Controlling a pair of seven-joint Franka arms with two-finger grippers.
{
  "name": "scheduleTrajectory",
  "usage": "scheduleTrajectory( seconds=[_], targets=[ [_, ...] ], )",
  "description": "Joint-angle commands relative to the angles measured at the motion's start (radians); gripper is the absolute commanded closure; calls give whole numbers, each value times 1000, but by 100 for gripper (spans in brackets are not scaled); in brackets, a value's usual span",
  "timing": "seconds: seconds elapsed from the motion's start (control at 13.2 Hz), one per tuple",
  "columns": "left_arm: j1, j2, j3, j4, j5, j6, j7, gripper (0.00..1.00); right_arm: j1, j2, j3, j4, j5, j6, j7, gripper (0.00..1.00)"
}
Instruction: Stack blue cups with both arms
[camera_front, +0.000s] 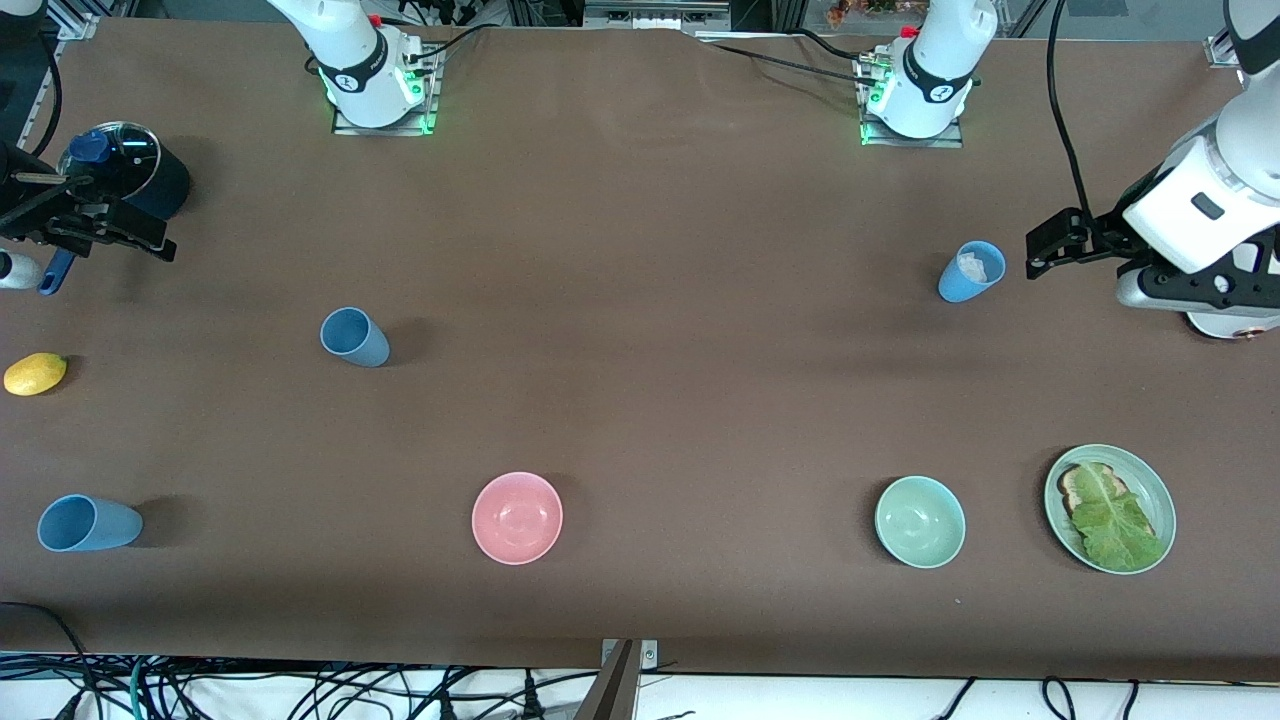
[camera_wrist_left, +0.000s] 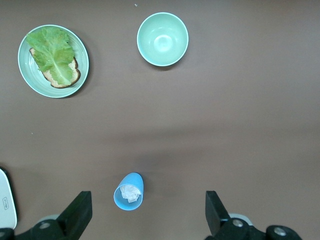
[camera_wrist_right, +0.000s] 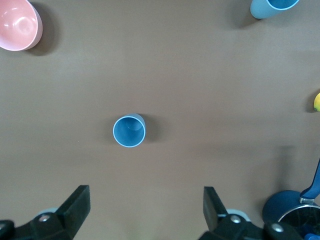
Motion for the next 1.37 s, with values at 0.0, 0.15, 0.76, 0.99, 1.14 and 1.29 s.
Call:
scheduleTrajectory(
  seconds=[0.0,0.15,0.76,0.99,1.14,1.29],
  targets=[
    [-18,-72,12,-60,23,-4,13,0,-2,-8,2,-4,6,-3,3,0],
    [-3,-100,9,-92,23,13,13,0,-2,-12,4,-7,6,-5,3,0],
    [6,-106,18,-181,23,100,27,0,-4,-12,11,-7,6,-8,4,0],
    [8,-89,18,-180,23,105,27,0,-4,-12,10,-7,6,-8,4,0],
    [8,-88,19,-180,23,106,27,0,-2,-12,10,-7,6,-8,4,0],
    [8,-85,19,-180,23,108,29,0,-4,-11,10,-7,6,-8,3,0]
  ],
)
